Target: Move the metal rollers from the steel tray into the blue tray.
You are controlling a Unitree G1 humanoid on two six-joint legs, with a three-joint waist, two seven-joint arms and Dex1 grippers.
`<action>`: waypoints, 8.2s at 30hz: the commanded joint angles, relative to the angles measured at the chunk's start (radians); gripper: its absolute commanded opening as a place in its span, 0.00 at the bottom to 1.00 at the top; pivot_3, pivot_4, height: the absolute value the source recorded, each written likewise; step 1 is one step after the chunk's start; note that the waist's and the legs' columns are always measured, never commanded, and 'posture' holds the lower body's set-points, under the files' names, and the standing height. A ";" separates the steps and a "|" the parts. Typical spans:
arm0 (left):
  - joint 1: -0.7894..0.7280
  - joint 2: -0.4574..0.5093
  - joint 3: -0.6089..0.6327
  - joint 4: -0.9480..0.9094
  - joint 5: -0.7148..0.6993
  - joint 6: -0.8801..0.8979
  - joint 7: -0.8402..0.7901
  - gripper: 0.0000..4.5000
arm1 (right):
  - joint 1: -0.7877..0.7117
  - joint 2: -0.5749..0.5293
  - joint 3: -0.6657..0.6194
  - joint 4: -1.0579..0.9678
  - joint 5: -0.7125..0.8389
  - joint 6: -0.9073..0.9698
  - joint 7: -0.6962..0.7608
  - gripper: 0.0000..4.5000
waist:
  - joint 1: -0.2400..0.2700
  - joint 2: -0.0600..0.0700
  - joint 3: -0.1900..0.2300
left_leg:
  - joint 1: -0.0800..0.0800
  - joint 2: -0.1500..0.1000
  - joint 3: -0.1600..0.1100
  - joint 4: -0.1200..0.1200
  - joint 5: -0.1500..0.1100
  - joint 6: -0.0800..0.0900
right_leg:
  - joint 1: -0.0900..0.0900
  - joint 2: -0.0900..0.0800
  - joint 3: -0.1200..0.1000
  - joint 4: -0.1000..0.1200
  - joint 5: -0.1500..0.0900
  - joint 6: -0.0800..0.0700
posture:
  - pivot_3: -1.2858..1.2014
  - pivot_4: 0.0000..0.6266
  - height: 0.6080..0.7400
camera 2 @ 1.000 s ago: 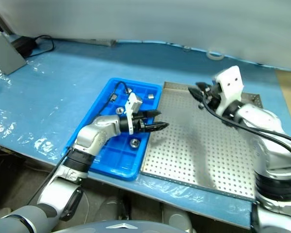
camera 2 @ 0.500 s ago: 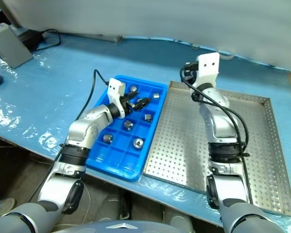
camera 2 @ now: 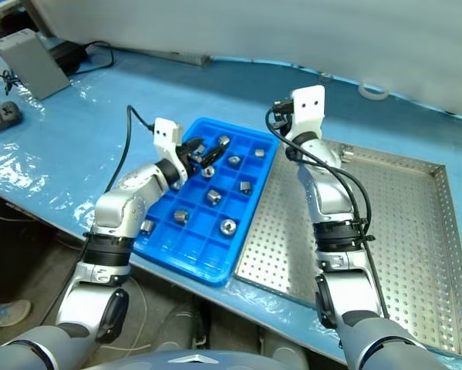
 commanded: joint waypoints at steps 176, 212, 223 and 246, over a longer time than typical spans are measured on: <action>-0.116 -0.075 -0.009 0.165 0.095 -0.103 0.042 0.93 | -0.312 -0.273 -0.096 1.008 -0.147 -0.221 -0.080 0.99 | -0.018 -0.008 0.023 | -0.024 -0.012 0.017 0.013 0.009 0.026 | -0.016 -0.013 0.043 0.024 -0.007 0.014 | 0.49 0.24 1.00; -0.040 0.129 0.031 -0.137 -0.103 0.050 -0.227 0.93 | -0.106 -0.229 0.005 0.304 0.069 -0.089 0.528 0.26 | -0.017 -0.008 0.024 | -0.027 -0.010 0.017 0.012 0.010 0.026 | -0.019 -0.012 0.040 0.025 -0.007 0.014 | 0.49 0.24 1.00; 0.174 0.532 0.132 -0.345 -0.235 0.121 -0.482 0.93 | 0.103 -0.422 0.202 -0.343 0.381 0.283 1.004 0.26 | 0.007 -0.008 0.024 | -0.024 -0.010 0.016 0.007 0.010 0.025 | -0.014 -0.012 0.039 0.017 -0.007 0.014 | 0.52 0.24 1.00; 0.319 0.637 0.215 -0.373 -0.208 0.078 -0.421 0.93 | -0.029 -0.165 0.407 -0.119 0.415 0.462 1.130 0.26 | 0.027 -0.011 0.024 | -0.019 -0.010 0.011 -0.003 0.023 0.010 | -0.011 -0.012 0.034 0.017 -0.006 0.013 | 0.58 0.24 1.00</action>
